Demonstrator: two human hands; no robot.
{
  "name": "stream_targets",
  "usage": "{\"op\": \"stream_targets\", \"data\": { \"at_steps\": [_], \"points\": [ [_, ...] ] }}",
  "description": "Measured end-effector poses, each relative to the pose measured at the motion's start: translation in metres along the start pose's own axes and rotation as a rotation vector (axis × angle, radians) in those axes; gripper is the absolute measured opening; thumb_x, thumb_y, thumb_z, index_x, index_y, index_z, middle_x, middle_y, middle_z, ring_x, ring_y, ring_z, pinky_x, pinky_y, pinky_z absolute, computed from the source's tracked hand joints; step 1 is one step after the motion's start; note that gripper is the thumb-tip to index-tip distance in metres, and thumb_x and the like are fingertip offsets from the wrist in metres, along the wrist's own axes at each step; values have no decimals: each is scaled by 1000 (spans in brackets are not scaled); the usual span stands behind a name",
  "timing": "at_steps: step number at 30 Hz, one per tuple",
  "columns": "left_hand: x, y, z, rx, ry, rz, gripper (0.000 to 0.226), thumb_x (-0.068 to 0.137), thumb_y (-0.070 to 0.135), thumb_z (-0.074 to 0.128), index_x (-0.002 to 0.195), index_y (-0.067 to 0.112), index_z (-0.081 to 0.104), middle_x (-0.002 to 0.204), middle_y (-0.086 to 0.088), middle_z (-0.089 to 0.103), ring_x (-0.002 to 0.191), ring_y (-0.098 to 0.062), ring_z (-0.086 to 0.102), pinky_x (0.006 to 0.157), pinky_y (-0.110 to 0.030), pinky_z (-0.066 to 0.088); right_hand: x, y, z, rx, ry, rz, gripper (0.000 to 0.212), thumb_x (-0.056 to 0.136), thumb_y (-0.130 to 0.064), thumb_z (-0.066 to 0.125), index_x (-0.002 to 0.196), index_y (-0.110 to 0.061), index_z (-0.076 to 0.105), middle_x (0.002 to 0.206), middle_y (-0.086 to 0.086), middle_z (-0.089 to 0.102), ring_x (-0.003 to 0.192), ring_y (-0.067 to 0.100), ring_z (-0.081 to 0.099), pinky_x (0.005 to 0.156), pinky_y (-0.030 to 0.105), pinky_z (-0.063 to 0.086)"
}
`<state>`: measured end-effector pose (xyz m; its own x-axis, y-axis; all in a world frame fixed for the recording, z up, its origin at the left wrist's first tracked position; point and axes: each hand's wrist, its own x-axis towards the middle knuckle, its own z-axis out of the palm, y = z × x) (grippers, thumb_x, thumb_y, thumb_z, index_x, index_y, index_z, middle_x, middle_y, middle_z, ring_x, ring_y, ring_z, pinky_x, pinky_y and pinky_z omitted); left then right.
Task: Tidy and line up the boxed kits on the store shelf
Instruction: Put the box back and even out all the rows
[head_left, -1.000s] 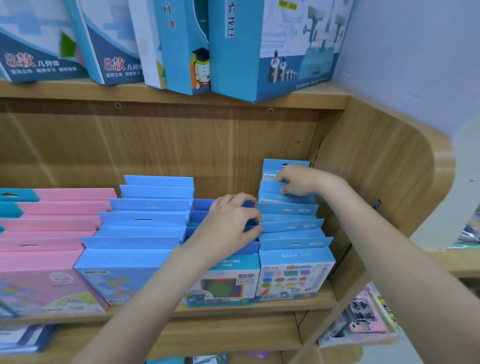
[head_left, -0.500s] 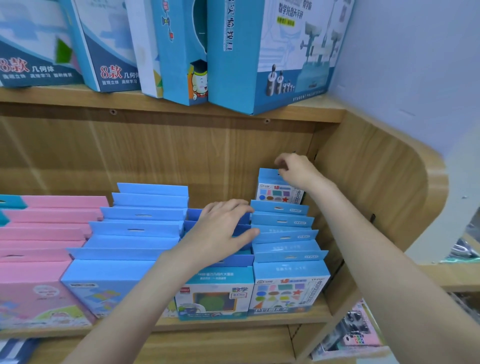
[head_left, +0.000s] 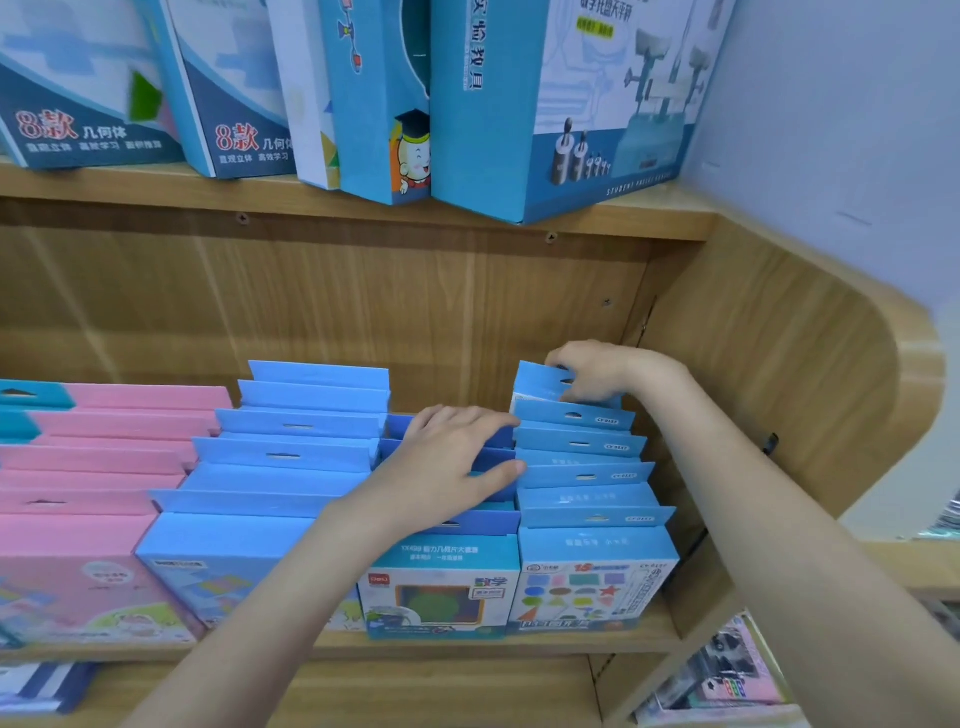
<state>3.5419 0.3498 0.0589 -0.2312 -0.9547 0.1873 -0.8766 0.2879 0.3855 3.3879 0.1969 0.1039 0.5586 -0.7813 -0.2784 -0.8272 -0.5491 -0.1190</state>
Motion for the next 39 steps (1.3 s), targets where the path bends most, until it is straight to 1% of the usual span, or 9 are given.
{"op": "stream_targets", "data": {
  "at_steps": [5, 10, 15, 22, 26, 30, 34, 36, 39],
  "points": [
    [0, 0, 1, 14, 12, 3, 49, 93, 50, 39, 138, 31, 37, 138, 14, 42, 126, -9, 30, 108, -27, 13, -11, -3, -11, 116, 45, -54, 17, 89, -11, 57, 102, -17, 64, 101, -2, 58, 94, 13, 52, 71, 20, 41],
    [-1, 1, 1, 21, 13, 2, 49, 93, 50, 39, 138, 31, 36, 138, 15, 42, 126, -8, 30, 106, -26, 12, -13, -2, -9, 123, 105, -45, 21, 91, -5, 51, 102, -14, 66, 104, -1, 57, 99, 15, 53, 79, 23, 43],
    [0, 0, 1, 23, 4, 0, 49, 93, 50, 38, 138, 32, 36, 136, 14, 43, 125, -8, 31, 108, -28, 15, -17, 2, -2, 115, 176, -34, 21, 91, -2, 51, 101, -13, 66, 100, -1, 54, 94, 14, 51, 72, 20, 39],
    [-2, 1, 0, 8, 37, 25, 47, 93, 48, 41, 137, 31, 38, 135, 14, 44, 125, -8, 33, 107, -27, 16, -21, 1, -1, 121, 165, -34, 20, 91, -5, 51, 102, -14, 66, 109, 1, 58, 96, 13, 52, 74, 19, 42],
    [-5, 3, 0, -11, 188, 127, 45, 92, 49, 39, 127, 24, 50, 128, 14, 50, 121, -3, 40, 111, -27, 10, -24, -3, 2, 167, 194, -14, 28, 92, -1, 45, 108, -17, 62, 122, 5, 56, 103, 18, 54, 77, 24, 44],
    [-18, 10, 3, -20, 324, 211, 40, 89, 43, 36, 106, 20, 64, 109, 12, 63, 105, -1, 50, 108, -26, 16, -37, -4, 2, 187, 239, -2, 30, 93, -4, 45, 116, -19, 57, 127, 7, 55, 111, 20, 53, 89, 27, 43],
    [-35, 20, 16, -37, 380, 223, 29, 88, 35, 42, 93, 20, 67, 97, 14, 65, 94, -1, 52, 102, -26, 22, -74, -9, 7, 159, 462, -54, 24, 93, -6, 46, 107, -18, 61, 109, 1, 60, 99, 13, 53, 80, 21, 42],
    [-39, 21, 20, -49, 380, 219, 28, 88, 37, 44, 91, 21, 67, 95, 15, 65, 92, -1, 52, 100, -26, 23, -95, -8, 15, 116, 454, -74, 16, 92, -11, 51, 95, -19, 64, 97, -3, 57, 89, 11, 50, 75, 21, 37],
    [-39, 24, 25, -41, 378, 217, 30, 84, 45, 47, 91, 24, 67, 89, 16, 64, 90, -3, 48, 94, -24, 25, -114, -3, 33, 123, 378, -101, 12, 90, -15, 55, 93, -20, 65, 98, -4, 53, 92, 12, 50, 79, 22, 38]
  ]
}}
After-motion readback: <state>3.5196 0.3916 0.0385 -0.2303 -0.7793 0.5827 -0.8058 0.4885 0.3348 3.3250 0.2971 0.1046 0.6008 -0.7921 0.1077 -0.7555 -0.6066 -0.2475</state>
